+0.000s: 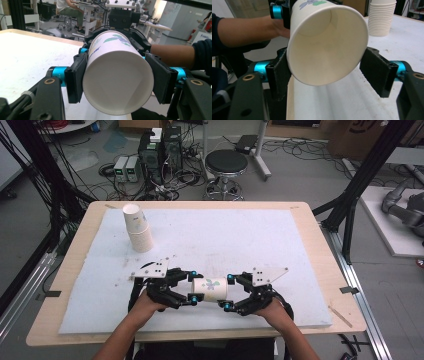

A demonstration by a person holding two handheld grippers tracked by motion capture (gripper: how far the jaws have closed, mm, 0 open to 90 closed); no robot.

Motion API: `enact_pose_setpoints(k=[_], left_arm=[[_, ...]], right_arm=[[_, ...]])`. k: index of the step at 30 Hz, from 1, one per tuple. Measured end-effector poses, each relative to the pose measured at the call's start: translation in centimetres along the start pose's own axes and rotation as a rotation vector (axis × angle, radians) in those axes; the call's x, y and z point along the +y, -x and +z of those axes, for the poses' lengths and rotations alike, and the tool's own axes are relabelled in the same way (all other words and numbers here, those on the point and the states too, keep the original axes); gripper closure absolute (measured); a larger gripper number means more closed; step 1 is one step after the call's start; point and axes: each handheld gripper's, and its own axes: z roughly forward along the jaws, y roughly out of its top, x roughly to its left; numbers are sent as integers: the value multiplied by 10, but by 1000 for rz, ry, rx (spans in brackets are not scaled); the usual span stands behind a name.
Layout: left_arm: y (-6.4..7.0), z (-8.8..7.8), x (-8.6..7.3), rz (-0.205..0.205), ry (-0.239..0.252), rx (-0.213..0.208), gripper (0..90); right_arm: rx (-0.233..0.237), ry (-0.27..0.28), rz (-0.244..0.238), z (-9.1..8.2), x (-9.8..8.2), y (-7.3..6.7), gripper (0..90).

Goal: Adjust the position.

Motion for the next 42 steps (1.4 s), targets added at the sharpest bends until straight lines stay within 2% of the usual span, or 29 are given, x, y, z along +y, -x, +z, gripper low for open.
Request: enact_pose_setpoints(k=[9, 10, 13, 14, 17, 23, 29, 36, 42], left_arm=[[1, 0, 0, -1, -7, 10, 361], [2, 0, 0, 4, -15, 32, 343], [2, -1, 3, -28, -54, 95, 159], [2, -2, 4, -30, -66, 109, 147], [2, -6, 8, -22, -105, 150, 147], [2, -11, 16, 17, -160, 170, 147], [4, -11, 22, 43, -224, 181, 149], [4, -5, 28, 71, -309, 178, 152], [3, -1, 30, 88, -368, 175, 157]], right_arm=[[7, 20, 2, -3, 1, 1, 318], [6, 23, 4, -3, 2, 1, 317], [0, 7, 21, -5, 4, 1, 314], [-6, -2, 19, -6, 5, 2, 313], [-32, -39, 9, -9, 10, 3, 311], [-60, -119, -17, -9, 21, 6, 309], [-69, -179, -42, -7, 33, 9, 309], [-84, -307, -100, 3, 47, 10, 309], [-79, -382, -142, 11, 56, 8, 309]])
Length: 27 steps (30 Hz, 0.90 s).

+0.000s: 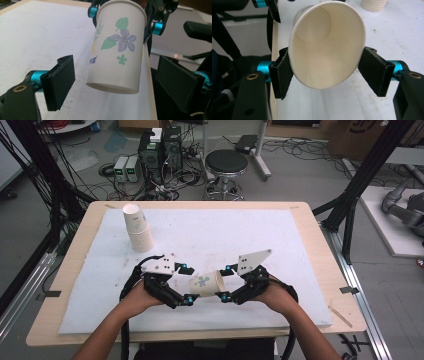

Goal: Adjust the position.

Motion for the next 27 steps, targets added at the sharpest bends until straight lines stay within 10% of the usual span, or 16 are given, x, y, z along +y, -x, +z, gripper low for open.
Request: enact_pose_setpoints(k=[27], left_arm=[[-1, 19, -1, 23, -168, -7, 198]], right_arm=[[-6, -318, -172, 23, 44, -7, 307]])
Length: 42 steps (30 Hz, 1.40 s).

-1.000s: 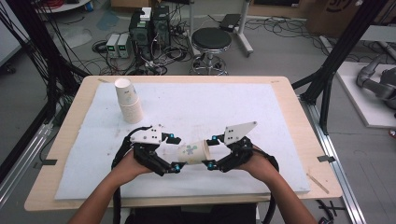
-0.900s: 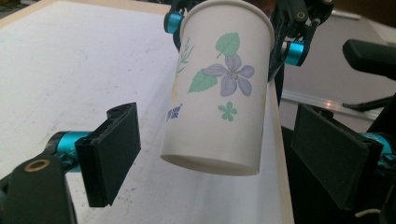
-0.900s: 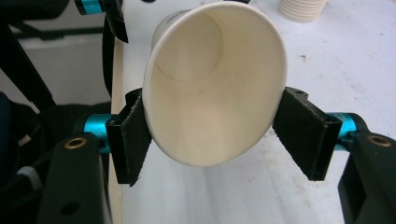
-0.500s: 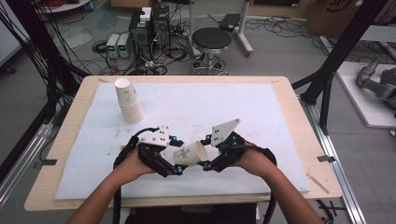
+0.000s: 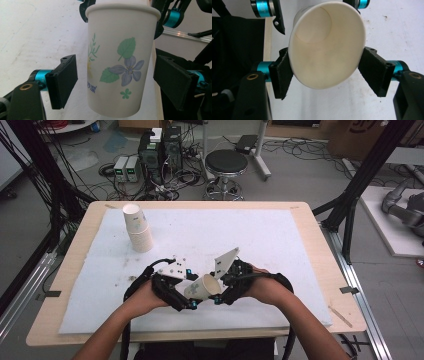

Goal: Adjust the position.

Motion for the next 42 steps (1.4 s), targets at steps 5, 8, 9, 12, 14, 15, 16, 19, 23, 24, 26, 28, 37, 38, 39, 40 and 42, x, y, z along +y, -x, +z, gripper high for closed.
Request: enact_pose_setpoints(k=[5, 8, 9, 12, 14, 15, 16, 19, 23, 24, 26, 28, 37, 38, 39, 40, 42], left_arm=[[-1, 4, 0, 1, -25, -9, 218], [-1, 7, 0, -3, -37, -13, 224], [-1, 7, 0, -2, -39, -14, 225], [-1, 9, 0, 1, -50, -21, 238], [-1, 10, 0, 3, -53, -30, 267], [-1, 10, 0, 0, -60, -37, 282], [-1, 11, -1, -1, -61, -42, 294], [0, 12, 0, 10, -71, -59, 341], [0, 14, -1, 10, -71, -71, 346], [0, 14, -2, 15, -64, -73, 346], [0, 14, -3, 2, -32, -68, 342], [0, 13, -5, -19, -4, -69, 330], [0, 7, -23, -78, 96, -22, 312], [-1, 5, -26, -86, 108, -8, 309], [-1, 4, -27, -90, 113, 1, 309], [-1, 2, -31, -99, 132, 13, 308], [-2, -2, -36, -111, 159, 40, 305]], right_arm=[[3, -39, -29, 3, 6, 0, 306], [11, -55, -30, 5, 8, -1, 306], [11, -65, -34, 5, 9, -1, 306], [16, -79, -40, 7, 10, -2, 306], [16, -86, -42, 7, 11, -2, 306], [20, -88, -42, 7, 11, -3, 306], [21, -90, -43, 7, 11, -3, 306], [26, -99, -46, 8, 11, -3, 306], [33, -96, -52, 8, 12, -4, 307], [39, -92, -45, 8, 12, -4, 306], [41, -77, -41, 7, 12, -4, 290], [35, -44, -28, 4, 10, -2, 264], [12, 191, 126, -21, -11, 3, 220], [-9, 232, 161, -25, -20, 3, 220], [-9, 232, 161, -25, -20, 3, 220], [-14, 246, 174, -26, -24, 3, 220], [-46, 294, 211, -28, -36, 2, 220]])
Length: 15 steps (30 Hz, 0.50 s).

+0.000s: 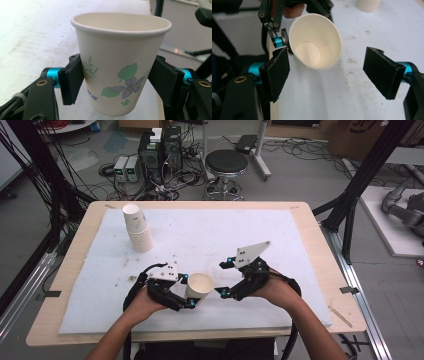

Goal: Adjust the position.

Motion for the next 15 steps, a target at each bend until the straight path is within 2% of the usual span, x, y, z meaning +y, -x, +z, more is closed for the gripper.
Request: enact_pose_setpoints(k=[1, 6, 12, 15], left_arm=[[-1, -2, -2, -3, 10, 11, 303], [-5, -11, -12, -29, 85, 80, 300], [-9, -19, -21, -45, 138, 139, 298], [-11, -24, -22, -48, 164, 163, 297]], right_arm=[[-11, 28, 21, -3, -7, 1, 220], [-96, 101, 110, -11, -36, 2, 220], [-205, 167, 185, -20, -71, 4, 220], [-234, 190, 216, -23, -84, 4, 220]])
